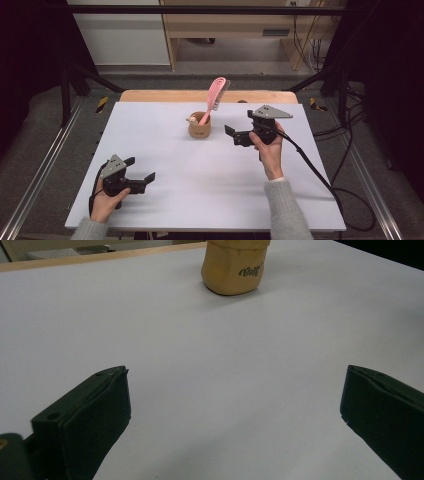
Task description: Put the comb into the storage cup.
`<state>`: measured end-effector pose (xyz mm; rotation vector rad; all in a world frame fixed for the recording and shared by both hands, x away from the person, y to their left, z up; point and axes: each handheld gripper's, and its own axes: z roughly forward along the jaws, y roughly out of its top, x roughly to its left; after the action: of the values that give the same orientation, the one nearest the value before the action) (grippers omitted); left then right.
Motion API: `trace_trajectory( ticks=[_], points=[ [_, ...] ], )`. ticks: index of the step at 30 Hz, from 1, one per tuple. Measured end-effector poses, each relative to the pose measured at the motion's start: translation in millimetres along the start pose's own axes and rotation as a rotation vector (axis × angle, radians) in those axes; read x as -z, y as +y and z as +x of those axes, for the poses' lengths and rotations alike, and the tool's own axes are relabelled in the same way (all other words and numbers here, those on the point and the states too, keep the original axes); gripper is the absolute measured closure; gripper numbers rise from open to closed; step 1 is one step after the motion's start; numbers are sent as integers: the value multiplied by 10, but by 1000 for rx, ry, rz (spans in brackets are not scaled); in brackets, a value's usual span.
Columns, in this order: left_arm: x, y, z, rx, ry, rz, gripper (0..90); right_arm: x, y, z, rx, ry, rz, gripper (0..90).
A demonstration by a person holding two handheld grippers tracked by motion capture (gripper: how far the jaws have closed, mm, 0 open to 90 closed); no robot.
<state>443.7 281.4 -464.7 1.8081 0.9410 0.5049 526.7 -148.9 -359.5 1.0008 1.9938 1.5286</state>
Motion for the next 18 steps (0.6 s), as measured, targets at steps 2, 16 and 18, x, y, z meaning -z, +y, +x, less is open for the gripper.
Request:
trace_trajectory(
  ticks=[2,16,18],
  points=[
    [1,1,-1,0,-2,0,0,40,-39,-2,-6,11,-5,4],
    [-8,-2,-8,-4,-4,3,0,250,-352,-57,1,32,1,4],
    [-11,-4,-8,-5,-4,6,0,281,-399,-74,-4,33,2,4]
  ],
)
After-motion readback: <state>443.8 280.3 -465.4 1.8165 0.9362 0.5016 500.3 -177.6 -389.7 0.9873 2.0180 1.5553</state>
